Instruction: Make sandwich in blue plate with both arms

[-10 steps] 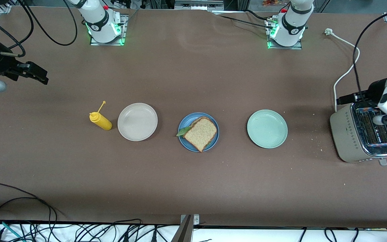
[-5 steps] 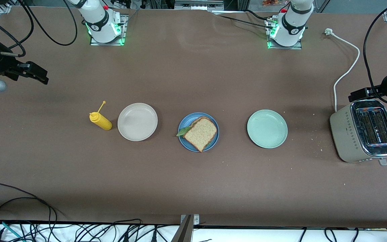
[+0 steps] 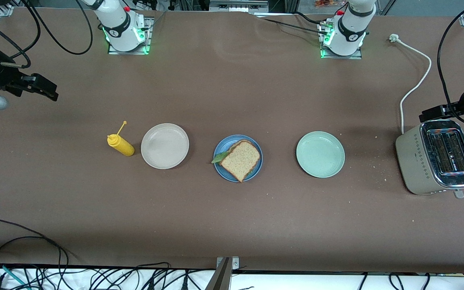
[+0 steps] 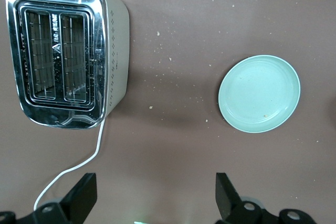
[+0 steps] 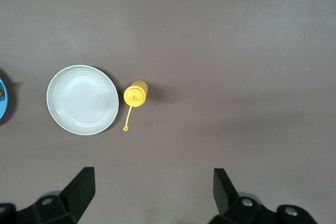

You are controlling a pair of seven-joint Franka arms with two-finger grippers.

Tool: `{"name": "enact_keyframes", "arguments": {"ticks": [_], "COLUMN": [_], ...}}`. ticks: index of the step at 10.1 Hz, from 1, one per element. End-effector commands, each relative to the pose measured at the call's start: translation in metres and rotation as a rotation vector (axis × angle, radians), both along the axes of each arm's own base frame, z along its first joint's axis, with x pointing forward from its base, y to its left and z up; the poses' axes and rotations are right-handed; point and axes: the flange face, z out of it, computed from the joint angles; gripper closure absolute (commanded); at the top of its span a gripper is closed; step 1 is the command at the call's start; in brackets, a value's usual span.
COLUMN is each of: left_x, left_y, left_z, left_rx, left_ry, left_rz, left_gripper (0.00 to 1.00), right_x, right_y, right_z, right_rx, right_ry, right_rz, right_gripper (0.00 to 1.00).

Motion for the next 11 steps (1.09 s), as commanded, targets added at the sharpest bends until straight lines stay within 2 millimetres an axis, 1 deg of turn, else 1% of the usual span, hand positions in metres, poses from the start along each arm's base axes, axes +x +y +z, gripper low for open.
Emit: {"name": "enact_keyframes", "arguments": {"ticks": [1,2,4,5,7,8,10,11], "left_x": [-0.005,-0.007,-0.019,-0.027,-0.033,-0.04,-0.051,-0.05], "left_y": [-0.007,-0.007,-0.023,-0.025,-0.03,-0.028,-0.033,-0.034], "left_z": [0.01,0.012,0.011,0.016,0.017,0.016,0.011,0.013], "left_rx": [0.016,-0.003,0.011,0.016,-0.007,-0.011,-0.011,-0.011], "left_ry": [0.002,-0.001,0.011,0.005,0.003,0.0,-0.047,-0.06], "left_rz": [0.011,0.027,0.012,0.016,0.016,0.021,0.015,0.012], "left_gripper": [0.01,0.02,0.05,0.04,0.04,0.04,0.03,0.01], "right_x": [-0.003,-0.003,-0.003,-0.003,-0.003,-0.003,-0.003,-0.003], "right_y": [0.001,0.001,0.001,0.001,0.0,0.0,-0.002,-0.003], "right_z": [0.008,0.008,0.009,0.009,0.009,0.009,0.009,0.008], "right_rx": [-0.013,-0.013,-0.013,-0.013,-0.013,-0.013,-0.013,-0.013], "right_ry": [-0.002,-0.002,-0.003,-0.003,-0.003,-0.003,-0.003,-0.002], "right_rz": [-0.004,-0.002,-0.002,-0.004,-0.004,-0.004,-0.007,-0.007], "right_gripper": [0.0,0.0,0.0,0.0,0.0,0.0,0.0,0.0]}}
